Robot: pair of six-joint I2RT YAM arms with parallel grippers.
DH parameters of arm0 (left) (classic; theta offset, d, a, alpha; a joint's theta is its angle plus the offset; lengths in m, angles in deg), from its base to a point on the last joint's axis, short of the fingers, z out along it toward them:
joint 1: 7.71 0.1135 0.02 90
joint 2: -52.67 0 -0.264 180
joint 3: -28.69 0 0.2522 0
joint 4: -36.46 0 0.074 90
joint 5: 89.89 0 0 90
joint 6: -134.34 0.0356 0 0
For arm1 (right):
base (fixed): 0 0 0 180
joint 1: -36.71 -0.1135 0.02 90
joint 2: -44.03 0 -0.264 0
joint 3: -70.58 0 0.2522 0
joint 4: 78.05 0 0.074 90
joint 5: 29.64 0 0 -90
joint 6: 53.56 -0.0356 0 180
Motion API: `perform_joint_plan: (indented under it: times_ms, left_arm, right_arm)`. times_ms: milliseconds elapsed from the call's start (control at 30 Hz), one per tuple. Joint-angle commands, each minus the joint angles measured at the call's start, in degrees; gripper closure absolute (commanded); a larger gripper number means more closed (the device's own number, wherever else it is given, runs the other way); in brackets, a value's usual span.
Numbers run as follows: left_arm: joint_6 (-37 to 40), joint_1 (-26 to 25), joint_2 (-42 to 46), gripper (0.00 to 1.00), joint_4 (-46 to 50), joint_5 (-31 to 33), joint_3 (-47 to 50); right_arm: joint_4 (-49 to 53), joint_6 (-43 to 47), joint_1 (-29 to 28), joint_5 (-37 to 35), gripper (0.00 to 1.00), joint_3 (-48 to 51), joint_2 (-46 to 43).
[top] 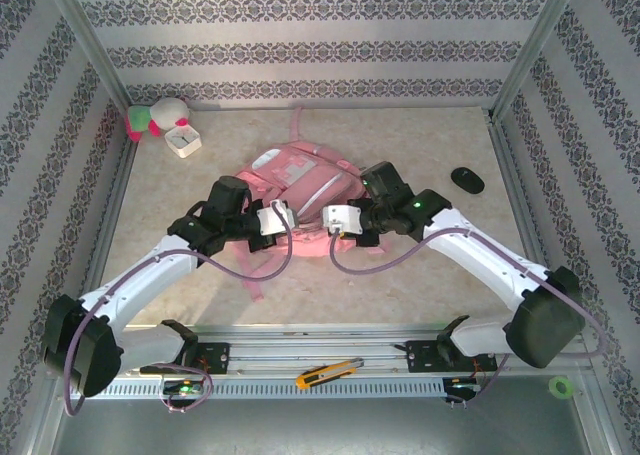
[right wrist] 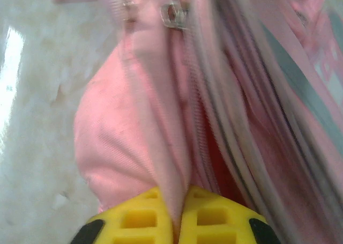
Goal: Pack the student bag
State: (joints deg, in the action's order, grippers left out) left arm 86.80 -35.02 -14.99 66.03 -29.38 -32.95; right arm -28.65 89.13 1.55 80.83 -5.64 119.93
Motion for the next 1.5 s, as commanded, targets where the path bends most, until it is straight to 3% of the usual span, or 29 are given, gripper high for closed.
perform_joint_plan:
  times_ms: [0,67,167,267,400,500,600,767,1267,1467]
  left_arm:
    - [-14.7,0.7,2.6,1.00,0.4,-4.5,0.3]
    - [-21.2,0.7,3.6,1.00,-3.0,-4.8,2.2]
    - [-27.5,0.6,4.8,1.00,-7.1,-5.8,4.6]
    - [-30.7,0.7,4.8,1.00,-8.3,-6.0,5.4]
    - [-34.7,0.7,3.4,1.00,-8.1,-7.1,4.3]
    - [-37.3,0.6,2.5,1.00,-8.2,-8.6,3.5]
    - [-39.4,0.6,1.6,1.00,-8.9,-10.2,3.0]
    - [-42.1,0.7,0.5,1.00,-10.0,-12.2,2.4]
    - [-45.5,0.6,1.9,1.00,-12.8,-12.9,2.6]
    - [-46.0,0.6,1.7,1.00,-13.8,-13.2,2.1]
  right_arm:
    - [0.7,-21.0,0.5,-0.6,0.61,-1.6,-3.9]
    - [3.4,-33.4,-0.4,-3.8,0.49,-2.5,-5.5]
    - [8.2,-48.6,-4.1,-8.7,0.43,-3.2,-8.7]
    - [9.3,-65.3,-9.6,-12.8,0.44,-3.5,-11.2]
    - [7.0,-93.8,-16.1,-16.8,0.54,-3.5,-9.9]
    - [2.4,-106.0,-21.2,-20.0,0.57,-3.7,-8.0]
    - [-1.4,-111.2,-23.8,-23.9,0.57,-5.3,-5.4]
    - [-3.3,-114.0,-23.3,-25.8,0.59,-8.2,0.6]
    - [12.9,-112.9,-22.9,-35.4,0.65,-16.2,11.1]
    - [4.2,-112.3,-22.1,-32.6,0.58,-13.6,11.7]
